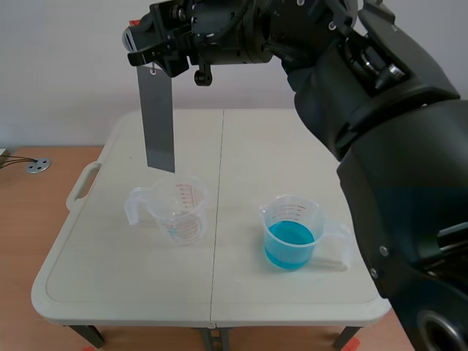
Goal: Hold the metal plate by the orange handle, dip it into the blue solution, take it out and point at it, then put the plate back in the beaker on the left.
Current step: 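Put the plate into the left beaker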
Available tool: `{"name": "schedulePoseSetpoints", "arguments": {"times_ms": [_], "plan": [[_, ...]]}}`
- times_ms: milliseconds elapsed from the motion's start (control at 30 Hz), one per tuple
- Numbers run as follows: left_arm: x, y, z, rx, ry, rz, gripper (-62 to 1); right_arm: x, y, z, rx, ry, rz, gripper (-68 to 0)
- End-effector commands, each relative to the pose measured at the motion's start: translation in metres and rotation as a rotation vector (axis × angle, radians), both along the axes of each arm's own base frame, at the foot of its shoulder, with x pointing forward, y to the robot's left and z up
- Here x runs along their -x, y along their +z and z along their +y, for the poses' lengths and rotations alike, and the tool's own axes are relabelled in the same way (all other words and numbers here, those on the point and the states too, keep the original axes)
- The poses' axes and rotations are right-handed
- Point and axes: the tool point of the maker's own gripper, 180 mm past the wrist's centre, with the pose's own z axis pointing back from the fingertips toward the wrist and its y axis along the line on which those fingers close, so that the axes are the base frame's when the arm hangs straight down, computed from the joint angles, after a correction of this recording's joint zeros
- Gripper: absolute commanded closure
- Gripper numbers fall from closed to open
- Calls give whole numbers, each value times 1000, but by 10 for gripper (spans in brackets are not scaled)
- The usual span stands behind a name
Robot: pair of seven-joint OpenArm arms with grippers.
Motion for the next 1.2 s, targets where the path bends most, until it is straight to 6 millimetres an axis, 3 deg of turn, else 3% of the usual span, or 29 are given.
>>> {"name": "schedulePoseSetpoints", "arguments": {"times_ms": [0,433,1167], "plan": [[-1,3,-7,23,4,-8,-49,2,16,4,-37,17,-36,-11],[-1,3,-7,23,4,-8,-49,16,-4,15,3,50,-15,-11],[-1,3,-7,23,4,-9,-49,17,-45,12,56,26,54,-11]]}}
